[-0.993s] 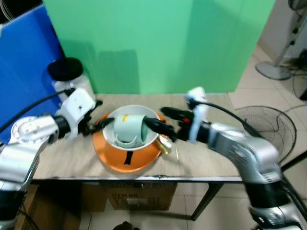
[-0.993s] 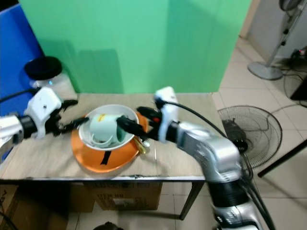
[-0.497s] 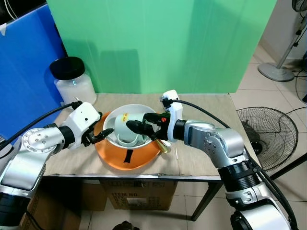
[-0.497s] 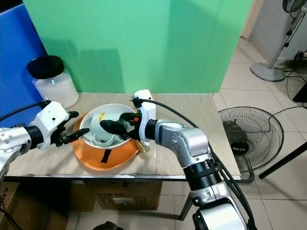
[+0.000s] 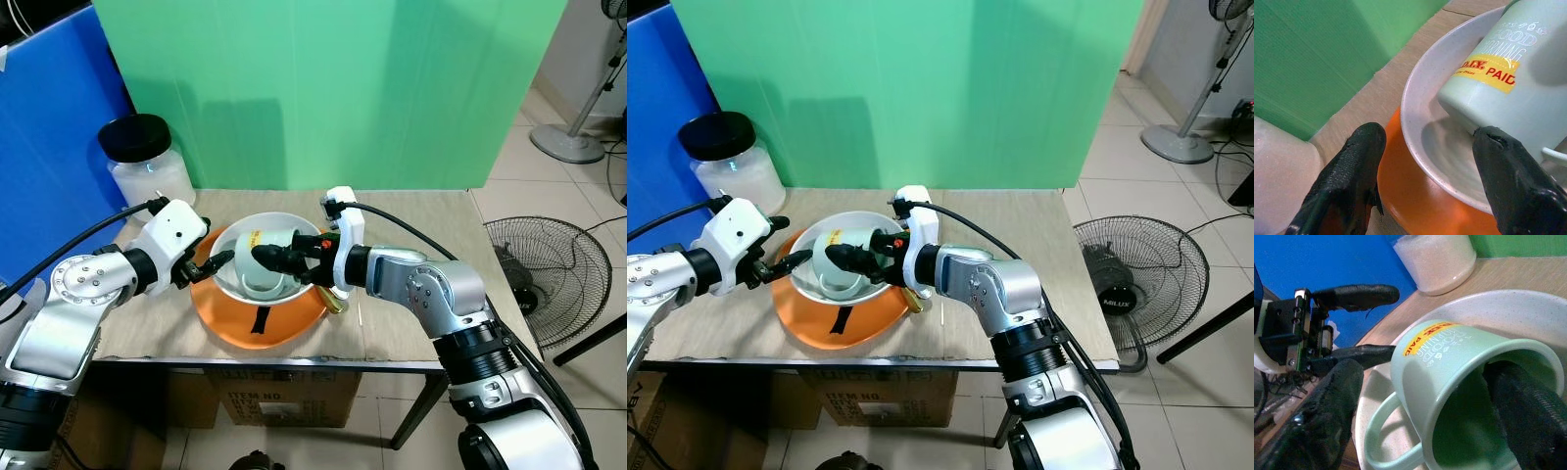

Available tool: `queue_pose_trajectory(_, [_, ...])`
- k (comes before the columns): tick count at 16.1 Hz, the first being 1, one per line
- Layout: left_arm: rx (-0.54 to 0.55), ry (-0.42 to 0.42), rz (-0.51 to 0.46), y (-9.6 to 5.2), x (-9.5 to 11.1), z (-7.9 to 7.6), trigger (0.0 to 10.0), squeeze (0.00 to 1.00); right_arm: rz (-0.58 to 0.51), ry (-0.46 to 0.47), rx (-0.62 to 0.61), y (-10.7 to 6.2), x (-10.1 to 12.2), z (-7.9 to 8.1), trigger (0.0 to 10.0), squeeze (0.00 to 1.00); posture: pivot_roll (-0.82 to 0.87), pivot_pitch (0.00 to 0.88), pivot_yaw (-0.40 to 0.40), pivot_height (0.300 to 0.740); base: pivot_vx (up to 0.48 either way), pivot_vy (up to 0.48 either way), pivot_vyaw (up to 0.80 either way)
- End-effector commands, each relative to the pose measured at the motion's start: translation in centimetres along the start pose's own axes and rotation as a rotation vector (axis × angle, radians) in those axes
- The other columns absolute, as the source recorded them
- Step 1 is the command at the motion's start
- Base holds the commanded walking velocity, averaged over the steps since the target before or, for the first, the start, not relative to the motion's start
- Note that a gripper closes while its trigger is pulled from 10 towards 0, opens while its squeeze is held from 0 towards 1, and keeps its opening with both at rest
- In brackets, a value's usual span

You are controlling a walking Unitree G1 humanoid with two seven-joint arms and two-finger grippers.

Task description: Setting the table

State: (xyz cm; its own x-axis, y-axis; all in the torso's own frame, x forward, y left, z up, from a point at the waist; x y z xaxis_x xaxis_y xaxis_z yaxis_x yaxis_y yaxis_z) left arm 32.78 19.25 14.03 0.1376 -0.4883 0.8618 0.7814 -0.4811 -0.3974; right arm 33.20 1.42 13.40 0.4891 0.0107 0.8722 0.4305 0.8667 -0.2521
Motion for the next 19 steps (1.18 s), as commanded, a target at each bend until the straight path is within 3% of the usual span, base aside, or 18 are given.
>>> queue_pose_trajectory(1, [0.002,0.014,-0.022,0.2,0.8,0.1,10.0,0.0,-0.004,0.023,0.009,0.1,0.4,0.1,0.0,0.0,0.13,0.0,0.031,0.74,0.0,0.0,0.0])
queue_pose_trajectory(9, [-0.025,0.017,-0.03,0.7,0.9,-0.7,10.0,0.0,0.003,0.117,0.072,0.7,-0.3,1.1,0.0,0.0,0.13,0.0,0.032,0.74,0.0,0.0,0.0])
queue_pose_trajectory(19, [-0.004,0.03,-0.026,0.5,0.9,0.0,10.0,0.0,-0.025,0.113,0.1,0.7,0.4,1.5,0.0,0.0,0.13,0.0,0.03,0.74,0.0,0.0,0.0])
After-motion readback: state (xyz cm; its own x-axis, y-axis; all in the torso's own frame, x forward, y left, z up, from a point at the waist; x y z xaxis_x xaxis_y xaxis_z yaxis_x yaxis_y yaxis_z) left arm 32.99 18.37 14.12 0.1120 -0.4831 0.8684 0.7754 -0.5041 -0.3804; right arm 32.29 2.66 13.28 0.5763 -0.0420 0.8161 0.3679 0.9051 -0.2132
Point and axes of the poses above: a point about 5 cm out from each wrist's last joint towards the gripper, its own y axis pointing out of the wrist towards the gripper, its own x axis along the axis of the wrist's last joint, z = x × y, the point moved 5 cm from there along y, pointing out of the wrist towards the gripper, and after that the axes turned 7 degrees about -y, right-handed, at the moved point
